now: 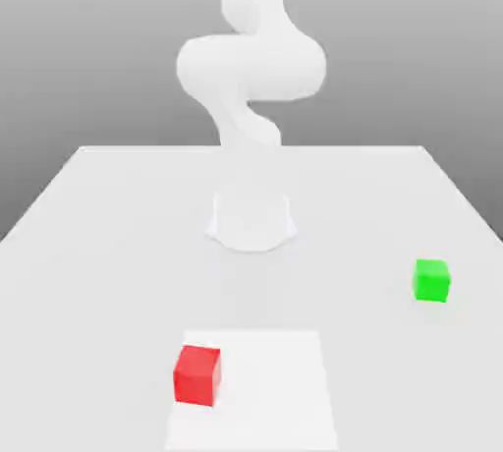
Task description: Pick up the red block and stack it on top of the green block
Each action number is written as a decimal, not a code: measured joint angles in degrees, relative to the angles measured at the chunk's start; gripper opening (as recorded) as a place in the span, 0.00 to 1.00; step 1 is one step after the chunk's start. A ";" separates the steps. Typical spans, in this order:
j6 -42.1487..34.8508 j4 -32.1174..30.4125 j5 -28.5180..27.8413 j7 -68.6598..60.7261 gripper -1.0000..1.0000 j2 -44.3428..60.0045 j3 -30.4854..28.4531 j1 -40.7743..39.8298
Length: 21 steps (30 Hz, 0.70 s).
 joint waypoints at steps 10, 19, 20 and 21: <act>10.86 -8.93 -0.07 -0.24 0.50 21.13 -2.34 -1.57; 20.50 -16.84 0.72 -1.08 0.50 39.84 -4.07 -3.55; 21.58 -17.72 0.89 -1.23 0.50 41.92 -4.20 -3.81; 22.78 -18.37 1.10 -1.41 0.50 44.00 -4.22 -3.99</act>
